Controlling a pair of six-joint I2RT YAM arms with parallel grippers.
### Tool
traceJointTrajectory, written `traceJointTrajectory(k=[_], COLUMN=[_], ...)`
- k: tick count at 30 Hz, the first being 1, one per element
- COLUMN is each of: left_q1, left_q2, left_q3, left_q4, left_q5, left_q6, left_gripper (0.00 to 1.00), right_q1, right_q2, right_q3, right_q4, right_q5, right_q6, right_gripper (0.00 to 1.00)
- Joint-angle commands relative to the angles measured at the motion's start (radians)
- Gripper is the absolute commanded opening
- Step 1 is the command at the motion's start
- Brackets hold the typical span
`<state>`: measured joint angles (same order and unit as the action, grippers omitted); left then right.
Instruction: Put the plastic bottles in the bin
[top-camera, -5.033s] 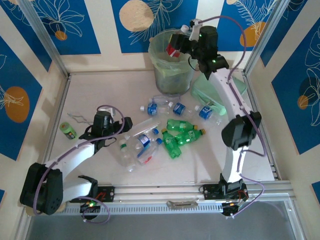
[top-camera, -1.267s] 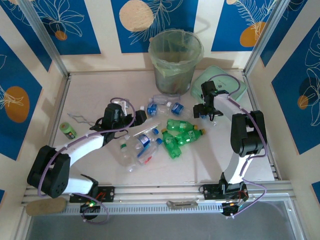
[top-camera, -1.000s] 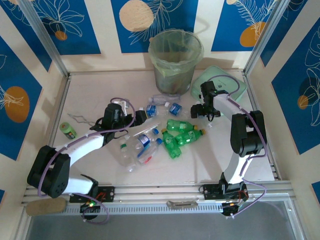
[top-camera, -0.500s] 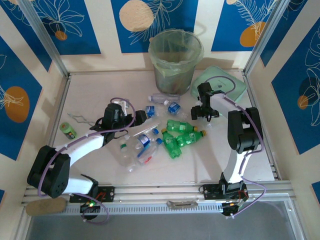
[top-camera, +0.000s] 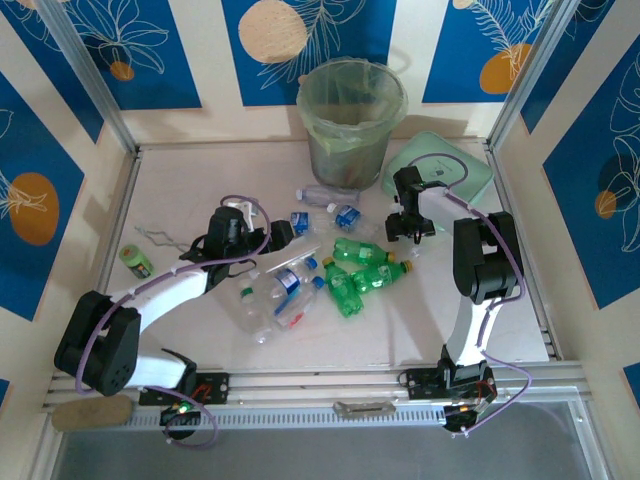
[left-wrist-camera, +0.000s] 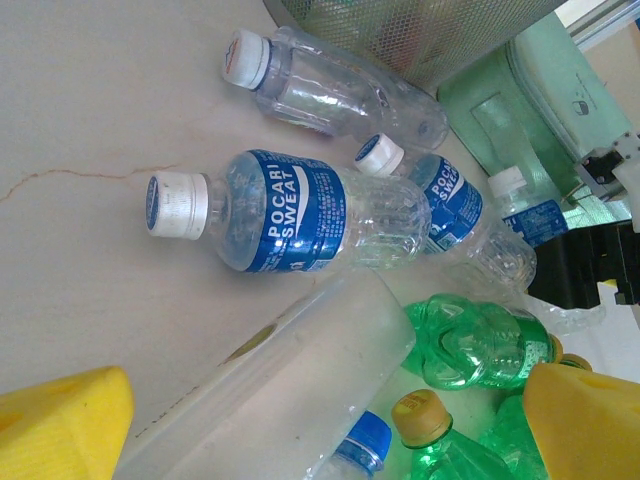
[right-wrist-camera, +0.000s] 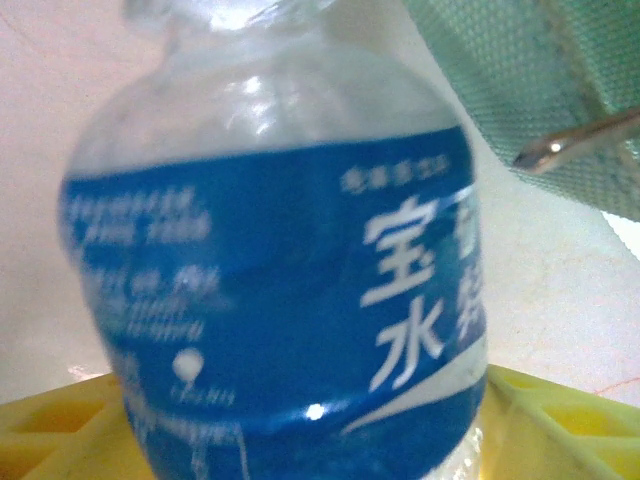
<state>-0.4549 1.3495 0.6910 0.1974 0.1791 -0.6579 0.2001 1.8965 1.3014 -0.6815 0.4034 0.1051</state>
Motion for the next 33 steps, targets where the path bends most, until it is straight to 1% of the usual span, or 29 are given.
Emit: traceJointTrajectory(k=[1, 10, 18, 23, 28, 33], left_q1=[-0.008, -0.008, -0.008, -0.008, -0.004, 0.010], left_q2=[0.000, -0.017, -0.033, -0.043, -0.068, -0.098], left_q3=[0.007, -0.006, -0.020, -0.034, -0.048, -0.068], left_q4=[0.002, 0.003, 0.002, 0.008, -0.007, -0.019], left_q5=[0.003, -0.009, -0.028, -0.043, -0.075, -0.104], left_q6=[-0.014, -0.017, -0.018, -0.022, -0.008, 0.009], left_gripper=[1.00, 1.00, 1.00, 1.00, 1.00, 1.00], right_q1=[0.006, 0.020, 0.026, 0.026, 0.018, 0.000], right_q2=[0.008, -0.004, -0.104, -0.199, -0.311, -0.391], right_q3=[0.008, 0.000, -0.031, -0.051, -0.064, -0.049], right_q4=[-0.006, 0.006, 0.046, 0.076, 0.112, 0.139], right_q5=[-0.014, -0.017, -0.041, -0.129, -0.257, -0.365], right_q6=[-0.003, -0.013, -0.013, 0.001, 0.034, 0.087], right_gripper=[0.68, 0.57, 0.53, 0.53, 0.53, 0.52])
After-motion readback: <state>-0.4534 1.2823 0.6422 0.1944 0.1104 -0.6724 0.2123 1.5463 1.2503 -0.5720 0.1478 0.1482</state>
